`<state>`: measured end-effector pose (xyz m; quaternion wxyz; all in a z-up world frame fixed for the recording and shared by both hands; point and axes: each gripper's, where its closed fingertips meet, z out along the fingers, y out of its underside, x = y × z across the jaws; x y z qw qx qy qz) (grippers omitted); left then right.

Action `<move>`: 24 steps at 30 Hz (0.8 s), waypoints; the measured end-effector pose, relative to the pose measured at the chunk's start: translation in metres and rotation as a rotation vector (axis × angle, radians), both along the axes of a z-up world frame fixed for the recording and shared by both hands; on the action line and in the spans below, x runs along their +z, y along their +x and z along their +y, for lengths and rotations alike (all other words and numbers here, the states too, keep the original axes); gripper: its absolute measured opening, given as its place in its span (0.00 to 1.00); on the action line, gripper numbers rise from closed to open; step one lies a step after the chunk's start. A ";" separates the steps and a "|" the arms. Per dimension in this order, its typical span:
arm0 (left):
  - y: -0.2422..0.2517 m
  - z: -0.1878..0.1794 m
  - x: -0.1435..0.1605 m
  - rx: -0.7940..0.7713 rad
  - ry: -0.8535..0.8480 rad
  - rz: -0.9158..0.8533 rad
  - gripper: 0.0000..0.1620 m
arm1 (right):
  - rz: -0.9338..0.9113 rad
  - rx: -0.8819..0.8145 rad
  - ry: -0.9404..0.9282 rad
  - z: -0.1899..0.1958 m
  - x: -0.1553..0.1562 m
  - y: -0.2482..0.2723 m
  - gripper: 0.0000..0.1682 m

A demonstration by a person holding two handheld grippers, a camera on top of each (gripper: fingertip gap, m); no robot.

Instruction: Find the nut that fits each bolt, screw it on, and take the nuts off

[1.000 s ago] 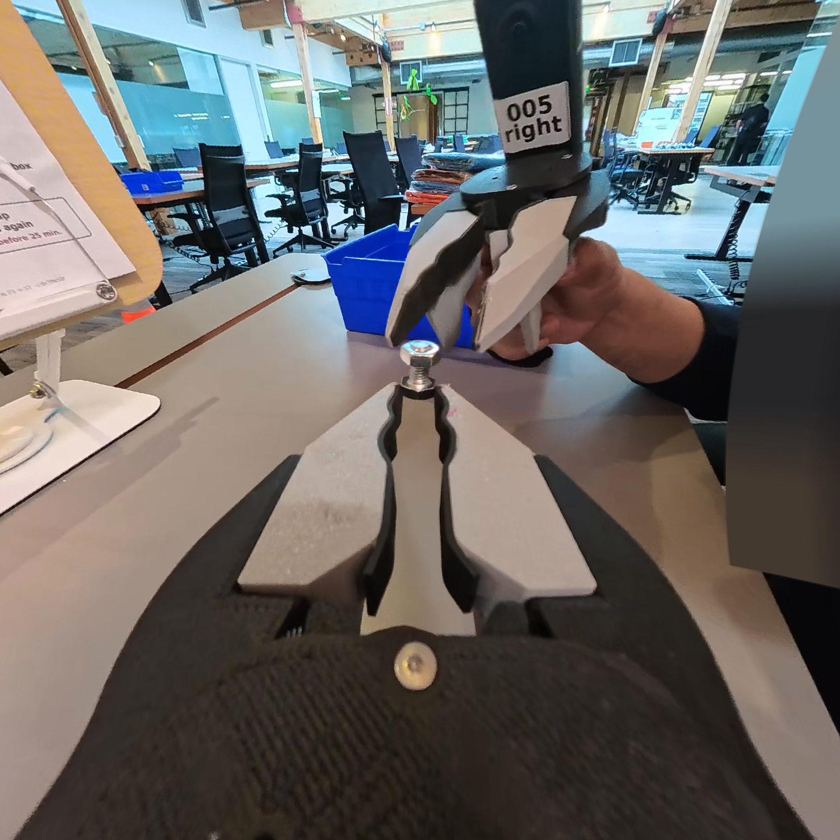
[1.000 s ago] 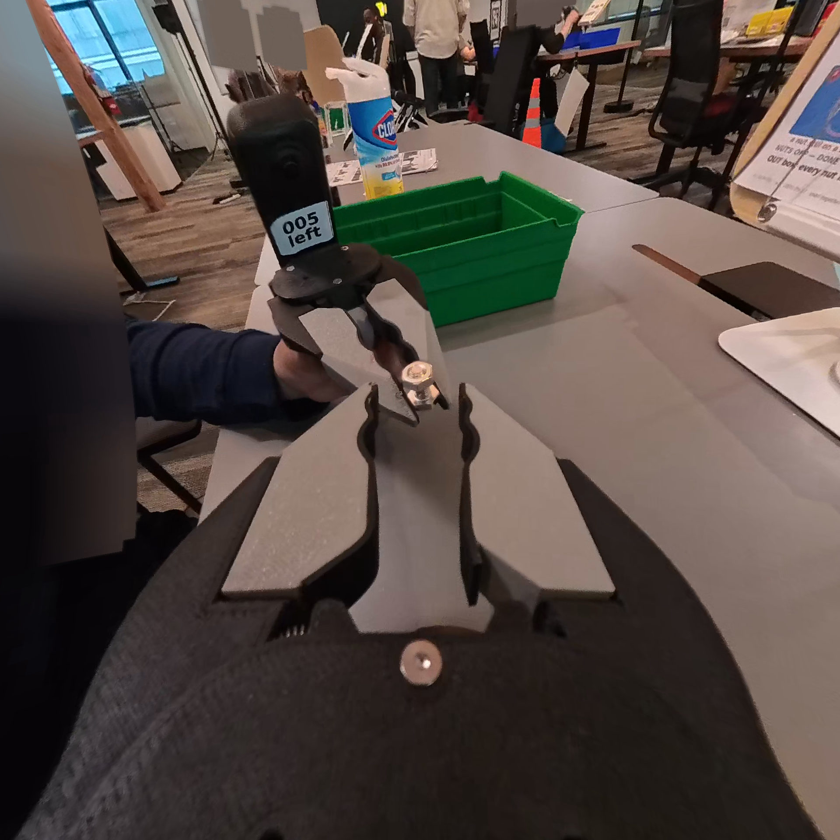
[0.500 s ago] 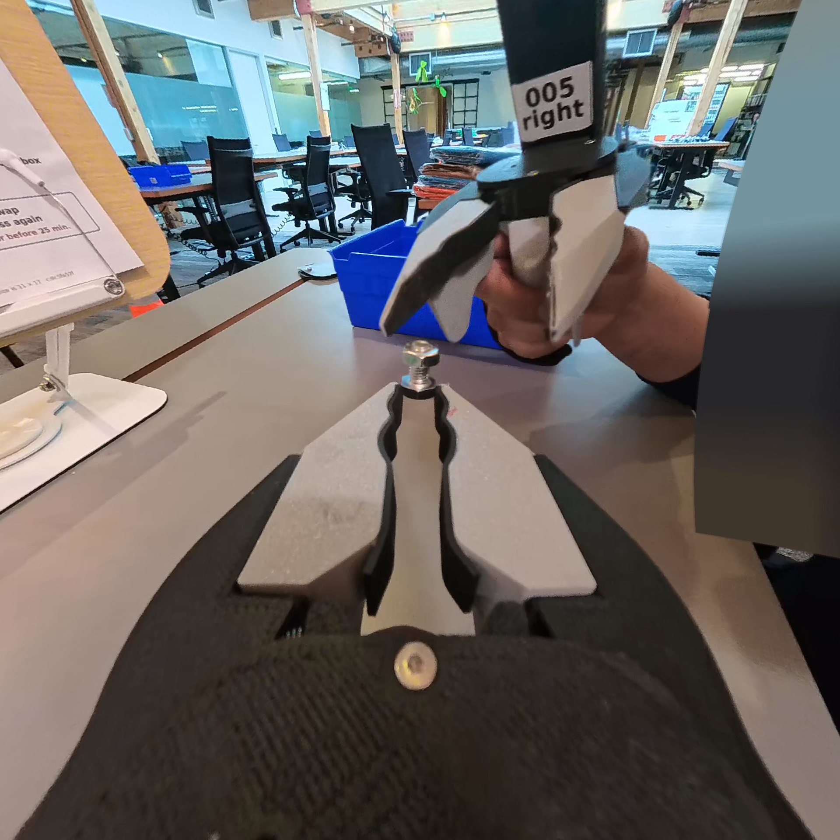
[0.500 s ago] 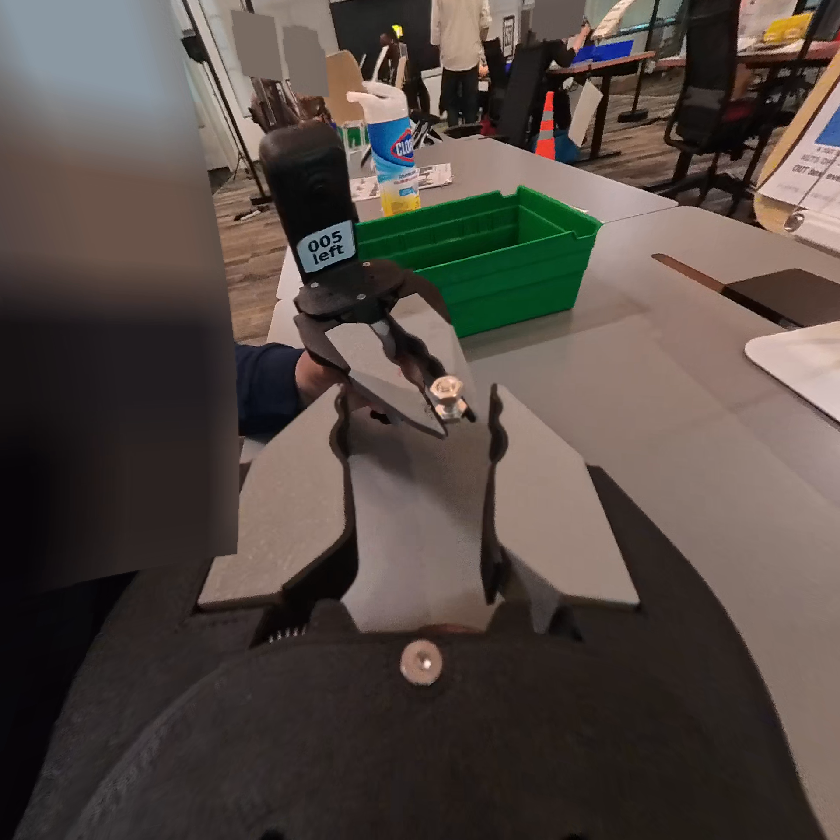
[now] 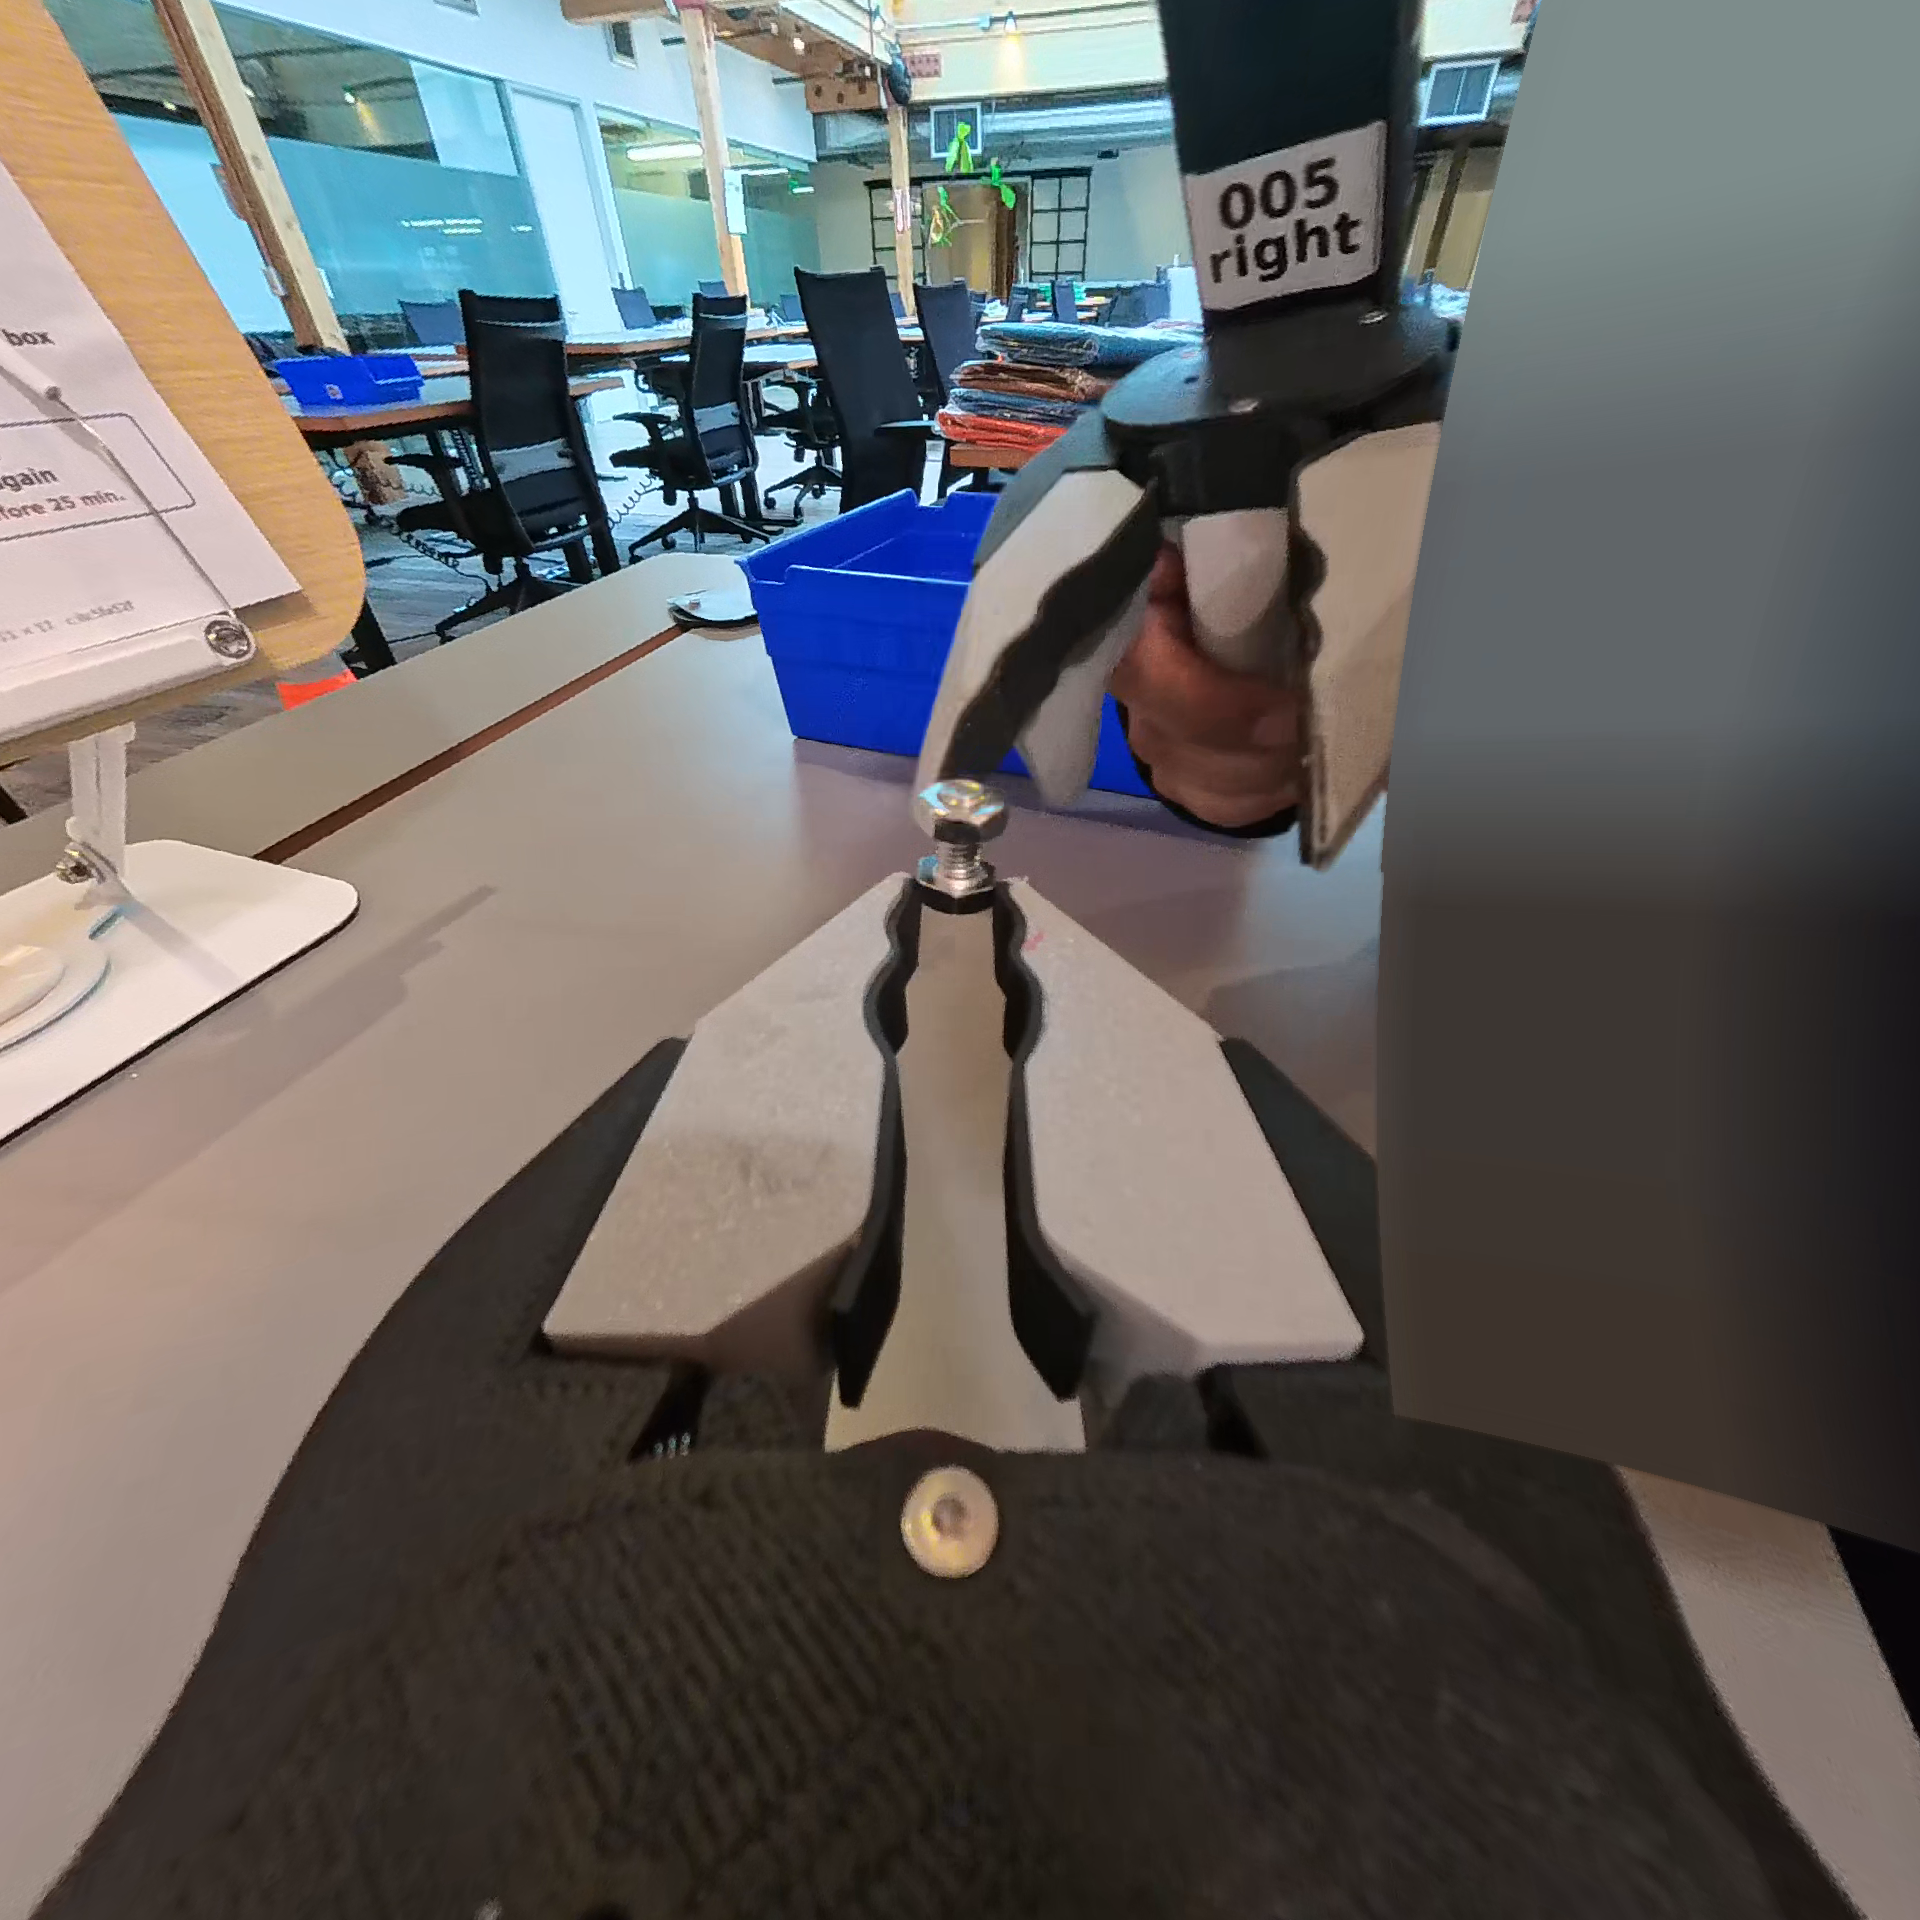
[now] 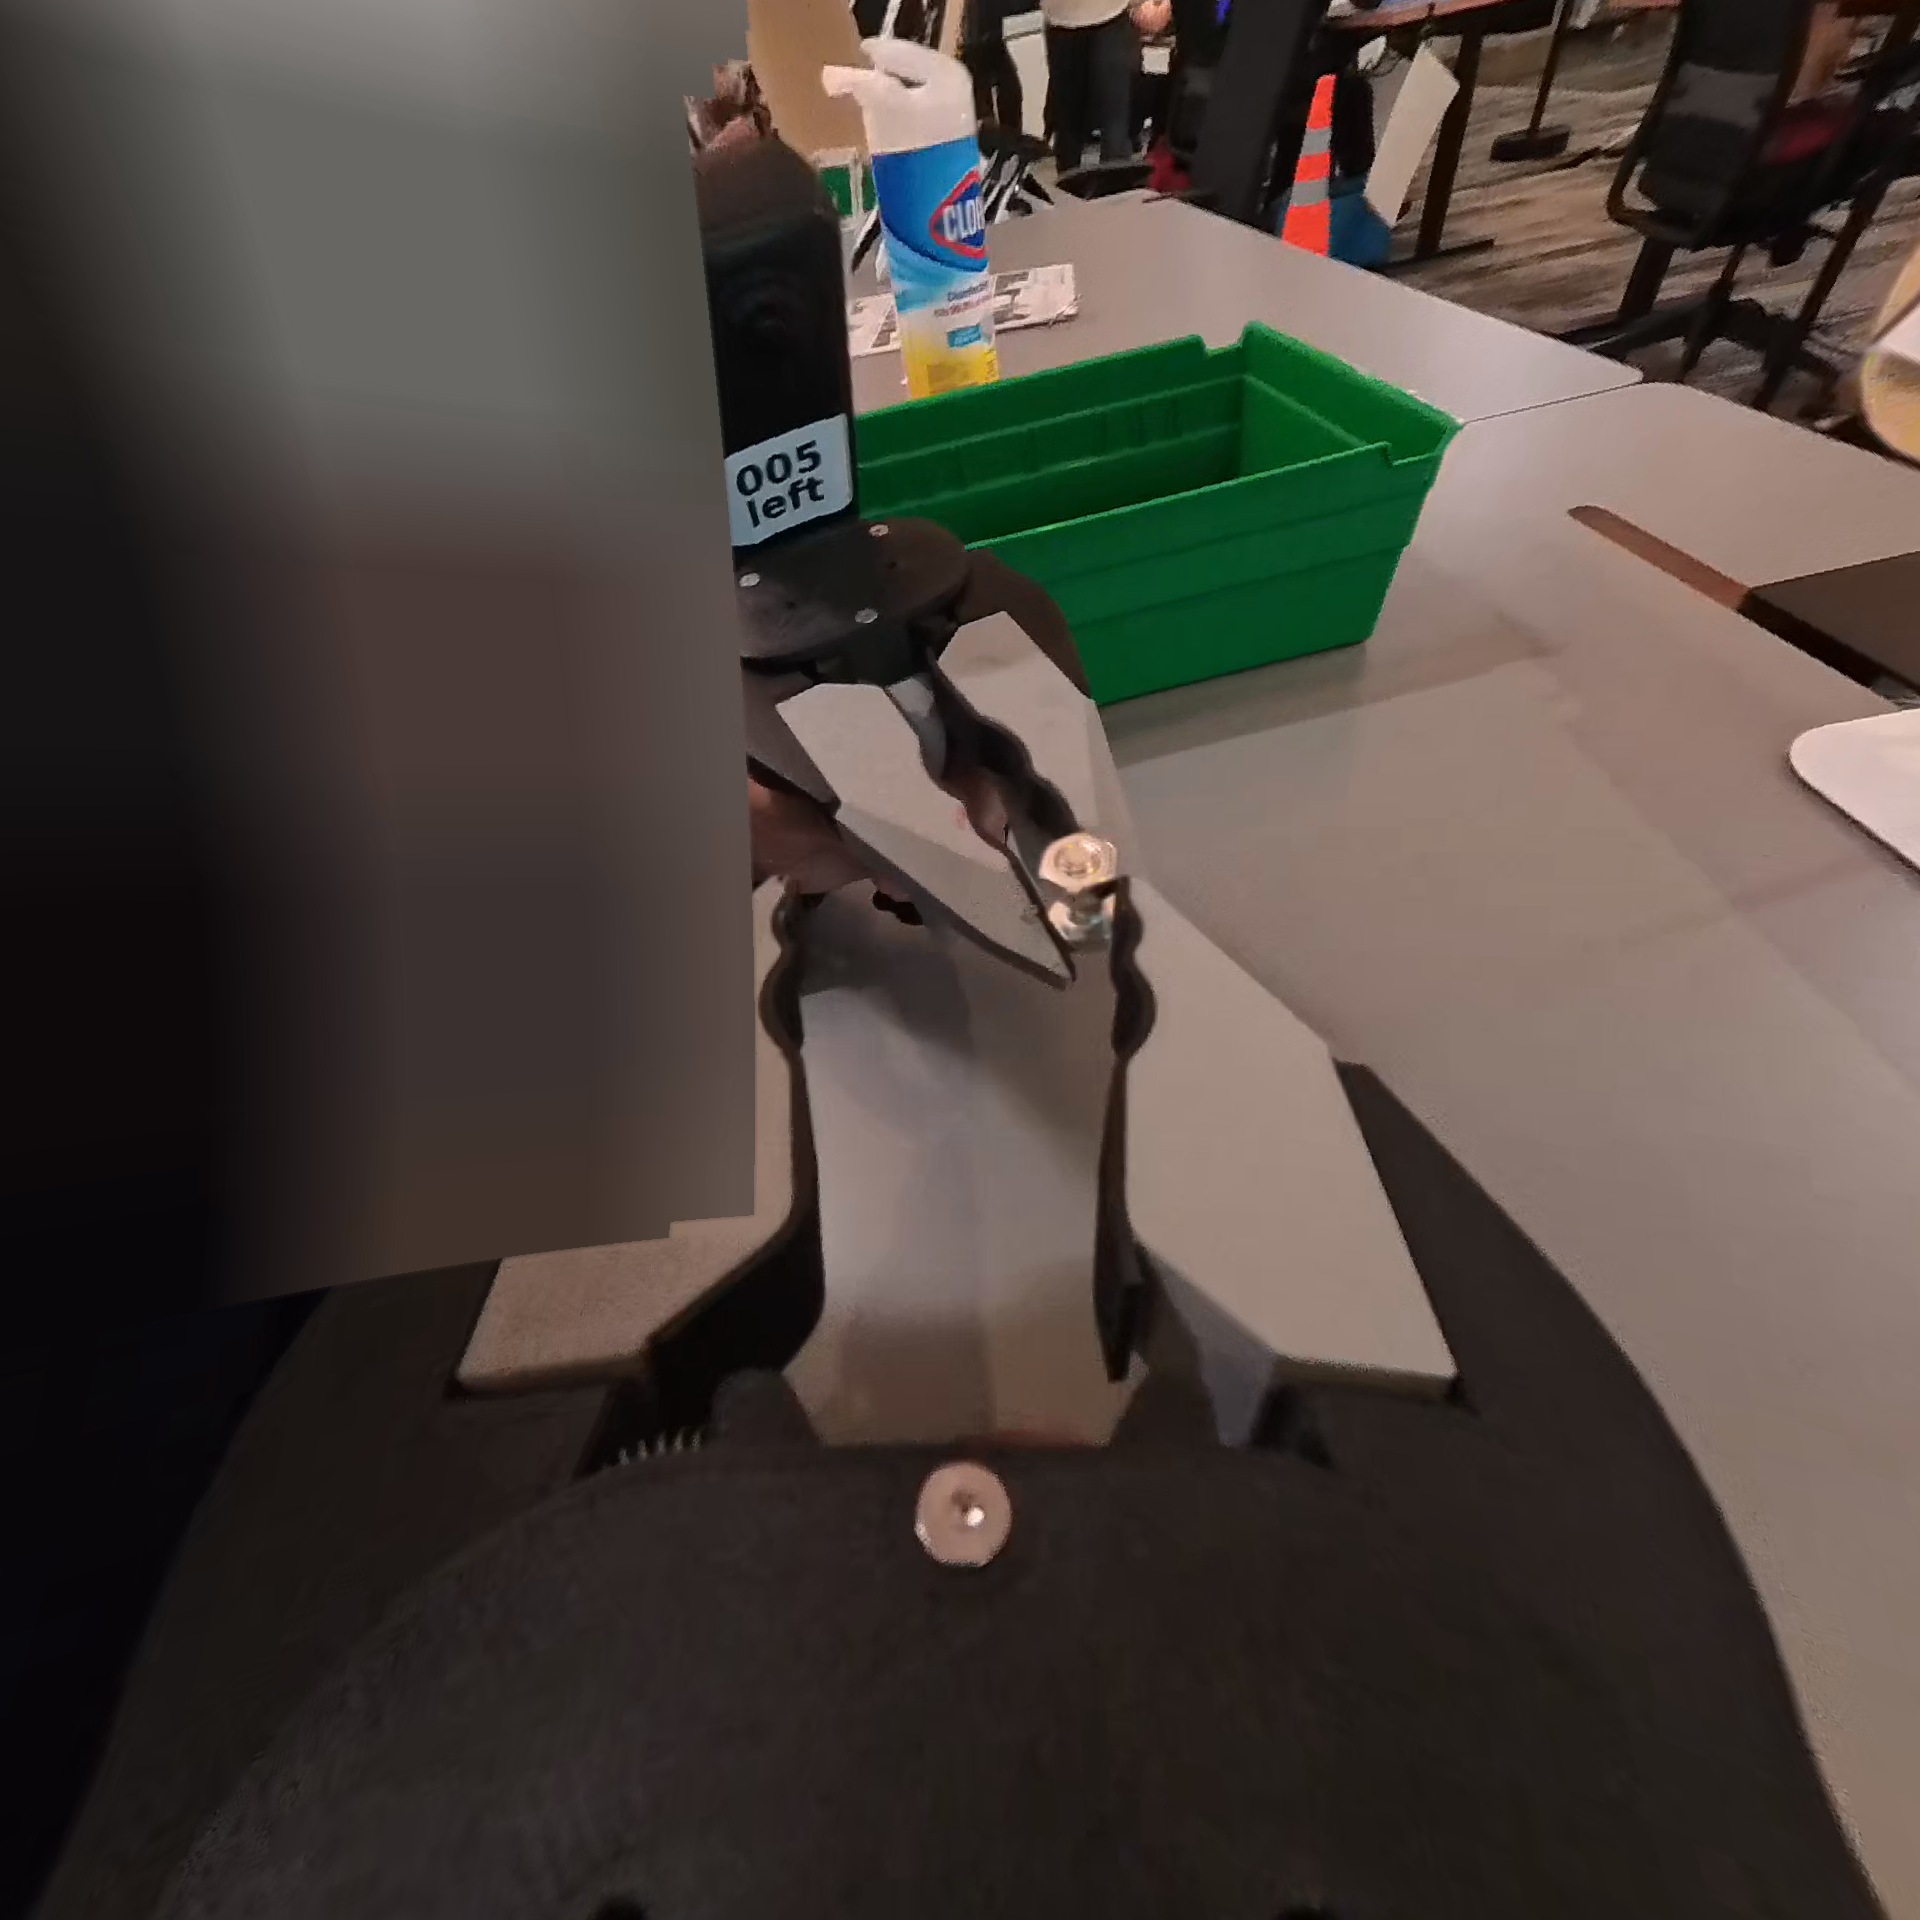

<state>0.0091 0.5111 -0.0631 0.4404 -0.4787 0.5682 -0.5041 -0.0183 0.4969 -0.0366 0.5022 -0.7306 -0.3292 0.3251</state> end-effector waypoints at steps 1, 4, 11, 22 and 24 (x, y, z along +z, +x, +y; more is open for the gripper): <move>0.000 0.001 0.000 0.003 -0.003 -0.003 0.07 | -0.017 -0.003 0.006 -0.001 0.000 0.000 0.33; -0.002 0.008 0.002 0.024 -0.026 -0.005 0.07 | 0.014 0.066 0.033 -0.013 0.011 -0.002 0.14; 0.000 0.002 0.000 0.008 -0.017 0.000 0.07 | 0.018 -0.053 -0.004 0.007 0.003 0.010 0.37; 0.000 0.003 0.001 0.010 -0.019 -0.006 0.07 | 0.054 -0.083 0.019 0.013 0.013 0.017 0.37; 0.000 0.003 0.000 0.012 -0.018 -0.001 0.07 | 0.019 -0.014 -0.007 0.002 0.004 0.008 0.22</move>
